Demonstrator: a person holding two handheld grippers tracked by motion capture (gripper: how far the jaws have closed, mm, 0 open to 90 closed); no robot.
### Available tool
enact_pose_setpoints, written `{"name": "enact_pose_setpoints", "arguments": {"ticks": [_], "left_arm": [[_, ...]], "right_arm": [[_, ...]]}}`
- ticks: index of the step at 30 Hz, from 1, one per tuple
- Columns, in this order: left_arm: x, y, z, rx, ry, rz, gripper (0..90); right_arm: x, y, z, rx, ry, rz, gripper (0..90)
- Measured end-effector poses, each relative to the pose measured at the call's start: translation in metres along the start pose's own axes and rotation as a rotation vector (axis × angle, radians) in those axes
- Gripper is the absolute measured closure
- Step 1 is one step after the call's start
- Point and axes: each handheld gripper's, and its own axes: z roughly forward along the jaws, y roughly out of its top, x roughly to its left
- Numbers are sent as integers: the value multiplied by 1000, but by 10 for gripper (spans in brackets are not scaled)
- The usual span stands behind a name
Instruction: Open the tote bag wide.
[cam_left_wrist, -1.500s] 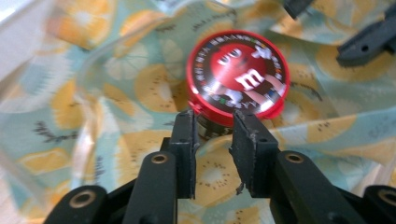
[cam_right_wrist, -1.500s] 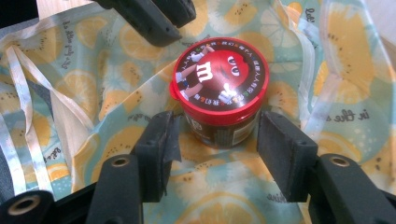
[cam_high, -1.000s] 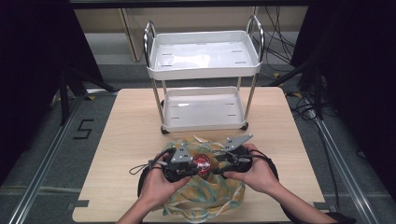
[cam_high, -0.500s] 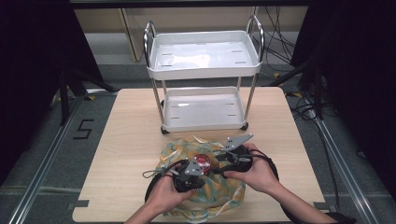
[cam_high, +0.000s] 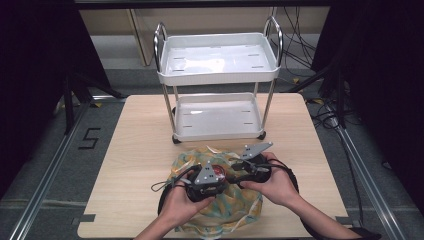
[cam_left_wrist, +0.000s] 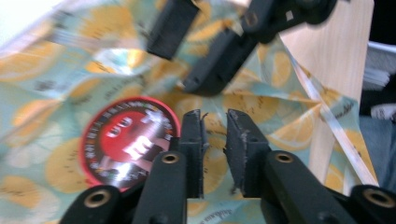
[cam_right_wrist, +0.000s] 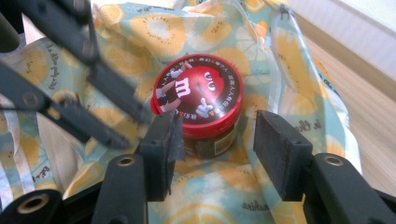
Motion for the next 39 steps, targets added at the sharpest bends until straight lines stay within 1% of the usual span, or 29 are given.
{"name": "enact_pose_setpoints", "arguments": {"ticks": [3, 4, 5, 7, 8, 9, 11, 12, 13, 14, 15, 16, 17, 18, 20, 21, 22, 23, 24, 25, 27, 28, 29, 30, 31, 32, 34, 36, 39], "left_arm": [[-4, -3, 5, 65, -38, 17, 810], [-4, -4, 6, 103, -47, 57, 810], [-6, -5, 9, 94, -46, 34, 812], [-4, -6, 9, 137, -55, 70, 816], [-6, -8, 11, 127, -53, 36, 817], [-5, -7, 11, 149, -60, 64, 818], [-7, -10, 15, 136, -57, 32, 818], [-6, -11, 15, 163, -68, 50, 819], [-7, -12, 17, 147, -61, 29, 819], [-6, -13, 17, 172, -70, 44, 820], [-8, -14, 19, 157, -60, 25, 821], [-7, -15, 19, 162, -68, 16, 821], [-6, -16, 18, 188, -69, 38, 819], [-7, -17, 19, 178, -60, 20, 818], [-6, -18, 17, 192, -57, 23, 811], [-7, -19, 17, 178, -50, -2, 810], [-8, -19, 16, 175, -49, -13, 810], [-6, -19, 13, 199, -53, 6, 807], [-6, -19, 11, 198, -50, 1, 801], [-8, -21, 12, 166, -36, -24, 798], [-7, -22, 9, 194, -42, -12, 793], [-9, -24, 10, 173, -31, -35, 792], [-8, -24, 8, 199, -45, -18, 790], [-9, -26, 9, 176, -33, -42, 788], [-8, -26, 8, 188, -39, -24, 786], [-9, -27, 8, 168, -39, -54, 783], [-6, -28, 5, 193, -43, -9, 780], [-8, -29, 6, 172, -48, -59, 776], [-7, -30, 4, 192, -46, -40, 766]], "right_arm": [[0, 0, 1, 1, 1, 7, 504], [0, 0, 1, 1, 3, 3, 504], [-1, 0, 1, 0, 3, -9, 504], [-1, 0, 1, 1, 4, -10, 504], [-1, 0, 1, 7, 1, -1, 504], [-1, 0, 2, 8, -1, -2, 504], [-1, 0, 3, 10, -2, -1, 506], [-1, -1, 3, 9, -3, -4, 507], [-2, -1, 3, 16, 3, -9, 508], [-4, -1, 3, 19, 1, -26, 510], [-4, -1, 4, 19, 0, -27, 511], [-3, -1, 4, 14, -7, -6, 512], [-4, -1, 4, 14, -3, -9, 513], [-3, -2, 4, 15, 2, -4, 513], [-5, -3, 5, 18, 2, -15, 513], [-6, -3, 6, 20, 5, -34, 512], [-5, -4, 7, 14, 1, -22, 510], [-5, -4, 7, 17, 4, -22, 507], [-6, -5, 9, 14, 20, -40, 501], [-5, -5, 9, 18, 17, -31, 498], [-5, -5, 10, 16, 23, -32, 492], [-5, -5, 11, 14, 33, -39, 490], [-5, -6, 12, 19, 36, -40, 488], [-4, -6, 13, 22, 38, -33, 485], [-4, -7, 13, 27, 29, -27, 482], [-5, -7, 15, 27, 37, -43, 479], [-6, -8, 17, 32, 42, -38, 474], [-6, -9, 18, 27, 45, -31, 469], [-7, -10, 19, 23, 49, -32, 457]]}}
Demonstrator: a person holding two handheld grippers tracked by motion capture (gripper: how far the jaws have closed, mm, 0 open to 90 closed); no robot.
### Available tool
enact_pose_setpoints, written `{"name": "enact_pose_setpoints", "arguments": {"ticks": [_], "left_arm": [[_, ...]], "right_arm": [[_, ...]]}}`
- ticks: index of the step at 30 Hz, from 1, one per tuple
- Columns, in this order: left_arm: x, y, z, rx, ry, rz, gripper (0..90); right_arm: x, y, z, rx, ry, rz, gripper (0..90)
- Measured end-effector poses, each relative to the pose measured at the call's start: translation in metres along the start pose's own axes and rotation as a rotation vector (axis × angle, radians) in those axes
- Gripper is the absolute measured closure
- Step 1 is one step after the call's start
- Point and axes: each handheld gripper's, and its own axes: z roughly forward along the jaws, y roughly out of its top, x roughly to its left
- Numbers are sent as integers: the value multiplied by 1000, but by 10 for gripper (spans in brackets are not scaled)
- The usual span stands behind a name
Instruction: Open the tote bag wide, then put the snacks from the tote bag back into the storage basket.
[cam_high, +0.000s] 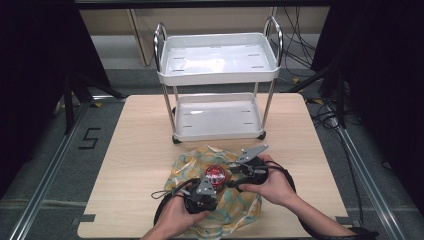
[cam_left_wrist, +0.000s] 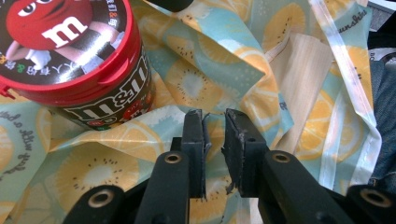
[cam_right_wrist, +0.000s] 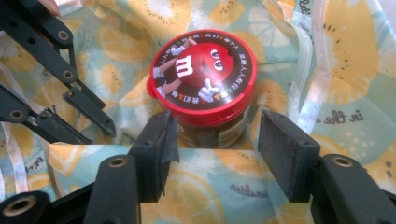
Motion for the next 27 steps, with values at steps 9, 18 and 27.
{"name": "enact_pose_setpoints", "arguments": {"ticks": [9, 18, 27], "left_arm": [[-2, 0, 0, -24, 2, -30, 754], [-1, -1, -2, -7, 3, 0, 753], [-1, 1, 1, -39, 14, -24, 746]], "right_arm": [[-4, -3, -1, -3, 0, -1, 424], [-3, -2, 0, -21, 1, 11, 403], [-6, -1, 5, -22, 18, -21, 376]]}}
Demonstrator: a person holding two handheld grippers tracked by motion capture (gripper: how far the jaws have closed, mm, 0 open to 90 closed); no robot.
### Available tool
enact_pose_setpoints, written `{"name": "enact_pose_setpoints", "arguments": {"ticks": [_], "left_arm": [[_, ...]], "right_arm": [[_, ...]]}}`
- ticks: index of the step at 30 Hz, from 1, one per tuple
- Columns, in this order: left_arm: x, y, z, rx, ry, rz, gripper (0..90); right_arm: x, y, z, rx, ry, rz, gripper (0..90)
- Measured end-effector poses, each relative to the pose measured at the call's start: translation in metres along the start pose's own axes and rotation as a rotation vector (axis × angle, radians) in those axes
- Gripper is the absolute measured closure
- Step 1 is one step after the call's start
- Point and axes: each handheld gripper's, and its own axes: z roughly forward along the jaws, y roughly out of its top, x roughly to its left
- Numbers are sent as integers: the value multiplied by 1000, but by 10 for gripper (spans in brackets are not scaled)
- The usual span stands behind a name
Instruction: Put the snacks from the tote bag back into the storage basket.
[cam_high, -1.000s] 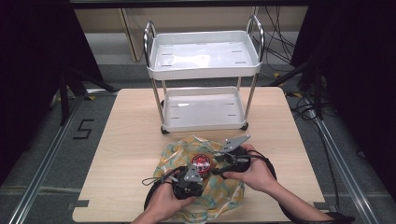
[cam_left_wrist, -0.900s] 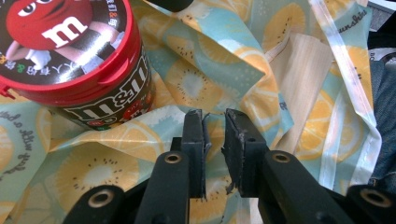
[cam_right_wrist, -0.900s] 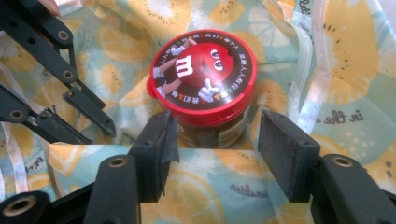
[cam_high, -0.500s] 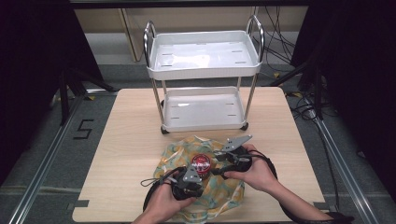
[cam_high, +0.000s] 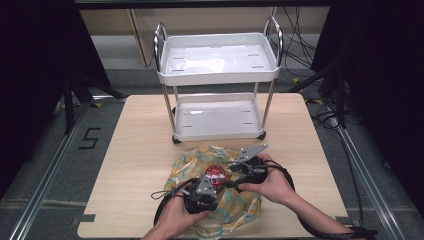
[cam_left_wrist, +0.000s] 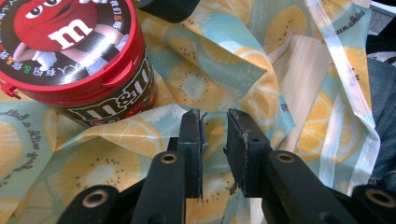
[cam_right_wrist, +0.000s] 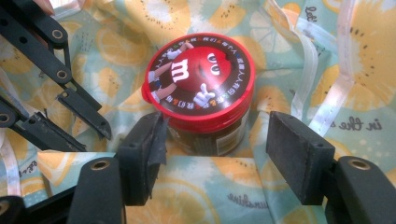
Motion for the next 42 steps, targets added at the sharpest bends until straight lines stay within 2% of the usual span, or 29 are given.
{"name": "enact_pose_setpoints", "arguments": {"ticks": [1, 4, 5, 6, 8, 10, 13, 15, 17, 19, 20, 22, 25, 29, 30, 31, 33, 35, 36, 37, 38, 42], "left_arm": [[2, 1, -2, 26, -4, 32, 744], [2, 1, -1, 36, -9, 20, 743], [2, 1, -1, 26, -10, 30, 742], [0, 0, 1, 3, -11, -7, 742], [3, 0, 0, 40, -15, 40, 741], [1, -1, 0, 40, -14, 21, 746], [1, -2, -2, 40, -12, 26, 745], [-1, -3, 1, 6, -6, -8, 742], [1, -2, 0, 26, -7, 8, 741], [1, -2, 0, 16, -8, -6, 740], [1, -2, 0, 21, -8, -2, 740], [0, -2, 1, 18, -4, -6, 739], [0, -3, 0, 19, -4, -3, 739], [0, -3, 1, 18, -9, -5, 738], [0, -3, 2, 11, -4, -13, 738], [1, -2, 1, 28, -12, 2, 738], [1, -2, 2, 19, -14, -12, 737], [1, -2, 2, 26, -16, -4, 736], [3, -2, 1, 41, -13, 22, 735], [2, -2, 1, 29, -17, 0, 734], [3, -2, 1, 48, -15, 21, 734], [3, -3, 1, 35, -13, 21, 731]], "right_arm": [[0, 0, 0, -6, -4, 6, 373], [1, -1, -1, -10, 5, 14, 359], [1, -1, 0, -9, 5, 6, 353], [2, -2, 1, -6, 2, 12, 348], [2, -3, 3, -13, 3, -16, 331], [5, -4, 6, -6, 6, -13, 318], [6, -5, 10, -5, 16, -40, 306], [8, -4, 14, -7, 19, -36, 298], [7, -5, 16, 5, 27, -57, 292], [8, -5, 18, -3, 22, -52, 288], [6, -5, 19, -2, 23, -70, 285], [7, -4, 20, 2, 24, -50, 281], [7, -3, 22, 18, 23, -63, 276], [6, -2, 26, 15, 35, -45, 264], [6, -2, 28, 9, 31, -48, 262], [6, -2, 29, 8, 28, -51, 258], [6, -2, 32, 12, 29, -61, 254], [5, -2, 32, 33, 19, -54, 255], [6, -1, 33, 34, 17, -51, 255], [5, -1, 34, 32, 19, -54, 255], [5, -1, 35, 23, 21, -57, 256], [5, 0, 38, 14, 17, -68, 256]]}}
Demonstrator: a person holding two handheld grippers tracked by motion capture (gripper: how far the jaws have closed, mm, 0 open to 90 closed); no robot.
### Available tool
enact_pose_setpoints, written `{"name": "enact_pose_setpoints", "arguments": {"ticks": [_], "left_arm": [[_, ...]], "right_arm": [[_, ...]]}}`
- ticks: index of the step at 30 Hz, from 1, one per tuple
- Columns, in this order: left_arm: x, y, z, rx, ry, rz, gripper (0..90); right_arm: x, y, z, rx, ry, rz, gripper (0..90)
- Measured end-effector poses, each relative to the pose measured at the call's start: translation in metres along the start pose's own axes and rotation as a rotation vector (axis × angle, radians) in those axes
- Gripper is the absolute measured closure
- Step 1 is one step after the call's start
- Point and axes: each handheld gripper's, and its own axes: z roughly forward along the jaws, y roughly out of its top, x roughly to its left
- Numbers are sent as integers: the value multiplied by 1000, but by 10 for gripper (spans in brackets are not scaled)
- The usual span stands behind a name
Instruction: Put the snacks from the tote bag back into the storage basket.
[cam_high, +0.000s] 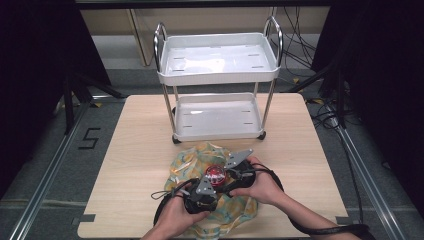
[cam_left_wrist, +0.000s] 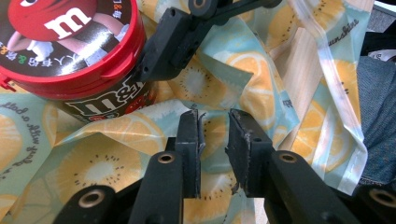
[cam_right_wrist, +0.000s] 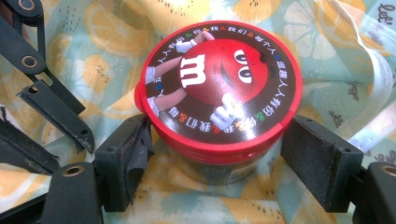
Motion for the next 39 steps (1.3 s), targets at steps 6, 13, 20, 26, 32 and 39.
{"name": "enact_pose_setpoints", "arguments": {"ticks": [6, 13, 20, 26, 32, 39], "left_arm": [[0, 0, 0, 8, -1, 1, 730], [0, 0, 0, 8, -1, -1, 728], [0, 0, 0, 9, -1, -1, 729], [-2, -1, 2, -17, 6, -34, 729], [0, -1, 2, -9, 10, -8, 729], [0, -2, 3, 16, -5, -6, 730]], "right_arm": [[0, 0, 3, 11, -24, 1, 254], [0, 1, 5, -2, -3, -5, 246], [0, 2, 9, -16, 1, -13, 233], [0, 2, 12, -32, -7, -17, 239], [0, 1, 16, -58, -13, -42, 253], [-1, -1, 16, -73, -14, -73, 260]]}}
